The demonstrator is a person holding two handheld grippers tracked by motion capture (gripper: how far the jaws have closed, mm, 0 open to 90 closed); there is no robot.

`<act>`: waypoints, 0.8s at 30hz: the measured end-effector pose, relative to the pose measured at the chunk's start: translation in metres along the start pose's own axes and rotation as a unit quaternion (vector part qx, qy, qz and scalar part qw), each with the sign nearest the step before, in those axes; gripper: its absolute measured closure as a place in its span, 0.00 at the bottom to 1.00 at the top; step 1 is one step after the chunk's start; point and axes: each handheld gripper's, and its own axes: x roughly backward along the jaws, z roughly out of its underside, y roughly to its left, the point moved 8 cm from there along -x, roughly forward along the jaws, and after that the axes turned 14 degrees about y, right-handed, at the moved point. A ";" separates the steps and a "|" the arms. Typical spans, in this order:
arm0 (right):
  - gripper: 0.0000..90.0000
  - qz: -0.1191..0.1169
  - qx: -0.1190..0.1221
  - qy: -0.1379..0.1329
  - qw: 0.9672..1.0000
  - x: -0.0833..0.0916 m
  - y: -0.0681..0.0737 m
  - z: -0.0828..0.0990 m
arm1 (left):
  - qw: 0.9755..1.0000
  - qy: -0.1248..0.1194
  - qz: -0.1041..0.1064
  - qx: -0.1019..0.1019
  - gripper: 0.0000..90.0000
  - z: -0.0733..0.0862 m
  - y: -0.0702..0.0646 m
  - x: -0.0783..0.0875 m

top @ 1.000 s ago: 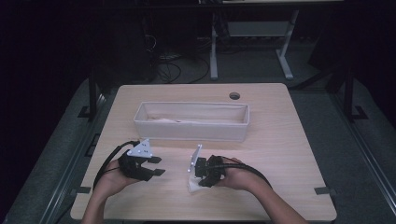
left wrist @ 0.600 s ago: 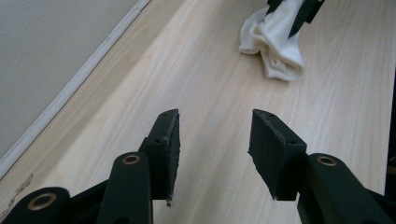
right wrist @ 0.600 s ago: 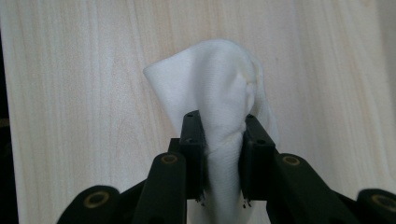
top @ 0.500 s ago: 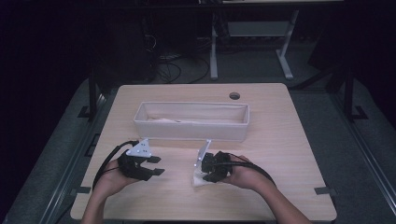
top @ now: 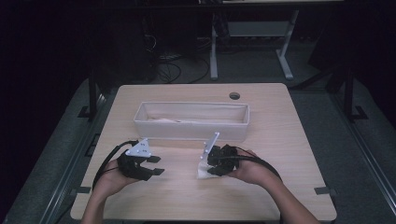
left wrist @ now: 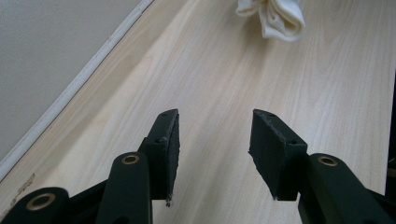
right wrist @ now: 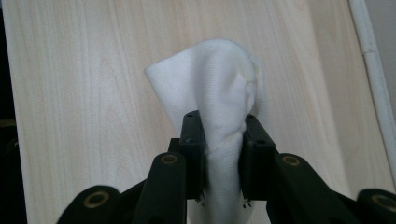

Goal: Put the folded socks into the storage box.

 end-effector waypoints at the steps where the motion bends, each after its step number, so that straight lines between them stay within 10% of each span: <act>1: 0.82 0.000 0.001 -0.002 1.000 0.001 -0.001 0.000 | 1.000 -0.002 0.001 0.002 0.58 0.000 0.000 0.000; 24: 0.82 -0.008 -0.016 -0.015 1.000 0.016 -0.022 0.008 | 1.000 -0.003 0.003 0.000 0.55 0.000 0.002 -0.001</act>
